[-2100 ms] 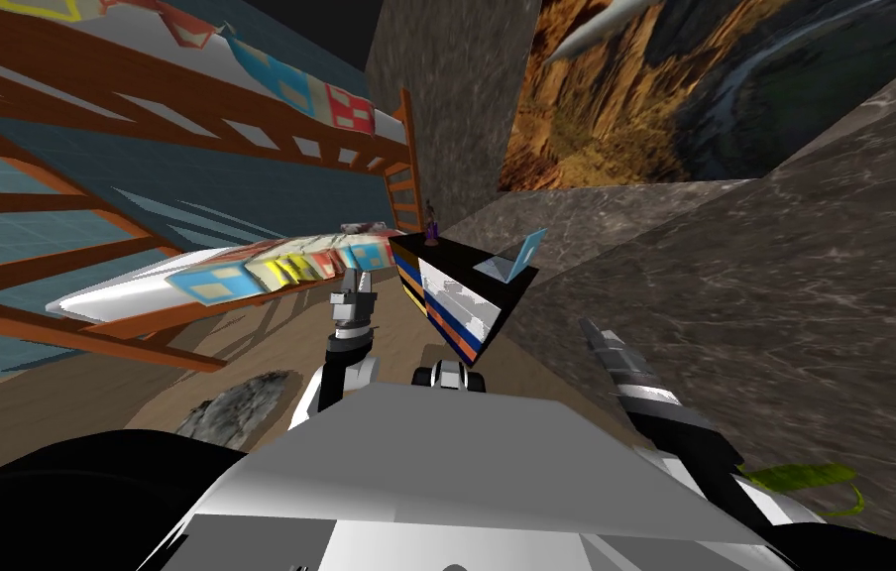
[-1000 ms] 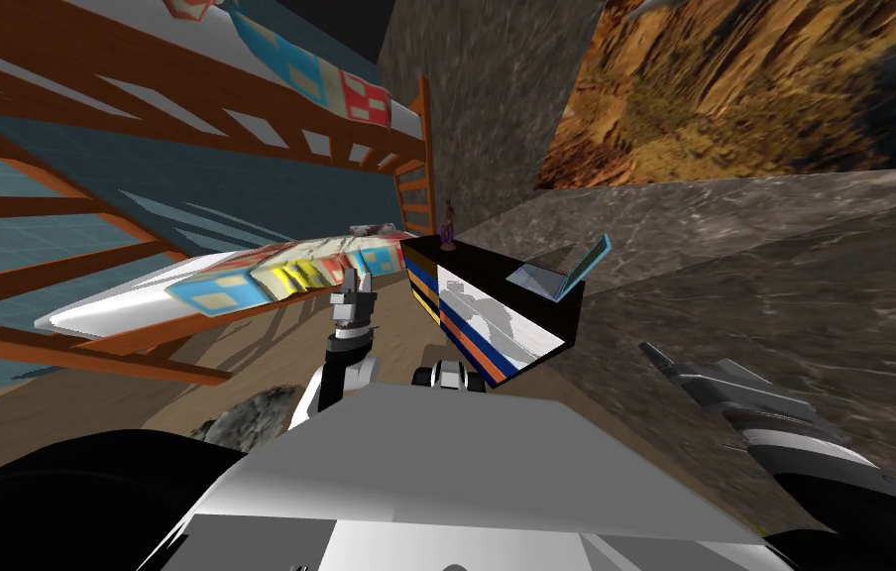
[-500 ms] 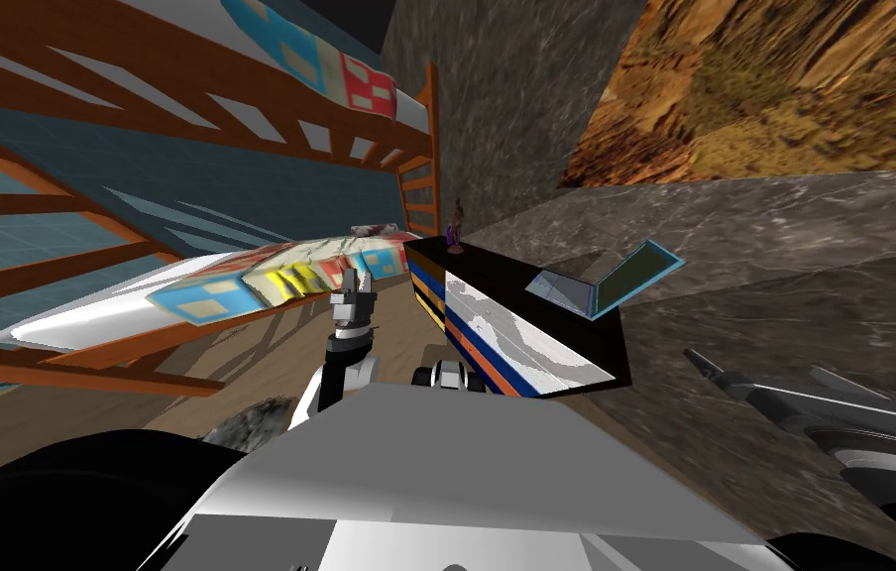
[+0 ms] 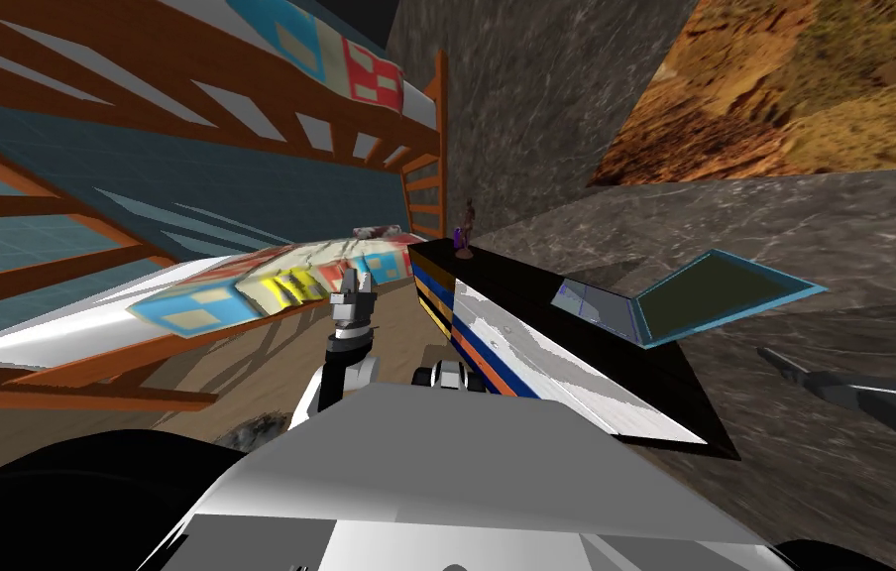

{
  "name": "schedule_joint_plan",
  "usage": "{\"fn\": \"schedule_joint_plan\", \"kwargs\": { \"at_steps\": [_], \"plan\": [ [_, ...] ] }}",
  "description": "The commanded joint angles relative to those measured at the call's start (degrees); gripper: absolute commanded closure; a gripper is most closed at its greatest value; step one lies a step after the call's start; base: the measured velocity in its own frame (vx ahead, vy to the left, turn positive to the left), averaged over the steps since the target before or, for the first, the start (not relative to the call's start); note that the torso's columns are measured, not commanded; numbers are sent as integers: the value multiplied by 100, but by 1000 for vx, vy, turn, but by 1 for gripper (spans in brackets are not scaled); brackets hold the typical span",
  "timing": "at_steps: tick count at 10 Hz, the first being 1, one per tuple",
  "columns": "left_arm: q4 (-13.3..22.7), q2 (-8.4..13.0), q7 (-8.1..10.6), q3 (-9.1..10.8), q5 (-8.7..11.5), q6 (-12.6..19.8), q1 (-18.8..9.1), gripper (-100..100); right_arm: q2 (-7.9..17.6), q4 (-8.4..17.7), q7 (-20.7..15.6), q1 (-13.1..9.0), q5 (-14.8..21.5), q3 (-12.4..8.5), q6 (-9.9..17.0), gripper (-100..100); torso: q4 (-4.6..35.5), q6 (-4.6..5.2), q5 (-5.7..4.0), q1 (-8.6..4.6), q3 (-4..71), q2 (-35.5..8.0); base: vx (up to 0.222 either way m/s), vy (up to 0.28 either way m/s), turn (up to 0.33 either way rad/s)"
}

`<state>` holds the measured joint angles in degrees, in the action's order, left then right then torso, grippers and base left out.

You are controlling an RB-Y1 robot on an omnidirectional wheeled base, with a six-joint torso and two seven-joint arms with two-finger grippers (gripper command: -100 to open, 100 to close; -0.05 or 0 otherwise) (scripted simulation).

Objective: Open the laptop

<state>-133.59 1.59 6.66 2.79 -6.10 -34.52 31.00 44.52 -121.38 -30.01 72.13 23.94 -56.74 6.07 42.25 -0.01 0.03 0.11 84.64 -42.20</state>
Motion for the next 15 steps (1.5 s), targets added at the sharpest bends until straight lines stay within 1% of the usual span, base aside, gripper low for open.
{"fn": "schedule_joint_plan", "kwargs": {
  "at_steps": [1,4,5,6,8,9,10,11,12,14,15],
  "plan": [
    [0,0,0,0,0,0,0,0,163,114,-160,228,189,-381,126,-100,7,3,-2,-12,-13,-19,112,120,-64],
    [1,1,0,1,0,1,-2,0,426,221,-269,428,320,-695,280,-100,9,2,-7,-26,-18,-27,106,88,25],
    [1,1,0,0,0,1,-2,0,381,180,-239,389,285,-618,272,-100,3,-2,-7,-20,-7,-5,70,33,30],
    [0,1,0,1,0,1,-2,0,505,294,-223,464,228,-647,443,-100,4,3,-8,-26,-9,-14,-25,7,222],
    [1,1,0,1,0,1,-4,0,659,442,-189,561,142,-673,653,-100,15,2,-7,-23,-29,-43,-86,-8,232],
    [1,1,0,1,0,1,-4,0,774,553,-163,633,78,-693,811,-100,13,5,-5,-16,-25,-35,-102,-15,280],
    [1,1,0,1,0,1,-5,0,712,524,-182,562,129,-669,692,-100,8,0,-4,-14,-16,-22,-49,-11,64],
    [1,2,0,1,0,1,-3,0,659,442,-189,561,142,-673,653,100,2,8,-3,-10,-2,3,16,2,-224],
    [1,1,0,2,0,1,-1,0,582,368,-206,512,185,-660,548,100,1,22,6,-4,7,12,59,10,-288],
    [0,1,0,2,0,0,-1,0,429,220,-241,416,271,-634,338,100,-5,2,4,7,4,8,86,6,-190],
    [0,2,0,2,0,0,-1,0,483,282,-220,441,238,-649,432,100,-5,-4,-4,-1,1,7,45,4,-38]
  ]
}}
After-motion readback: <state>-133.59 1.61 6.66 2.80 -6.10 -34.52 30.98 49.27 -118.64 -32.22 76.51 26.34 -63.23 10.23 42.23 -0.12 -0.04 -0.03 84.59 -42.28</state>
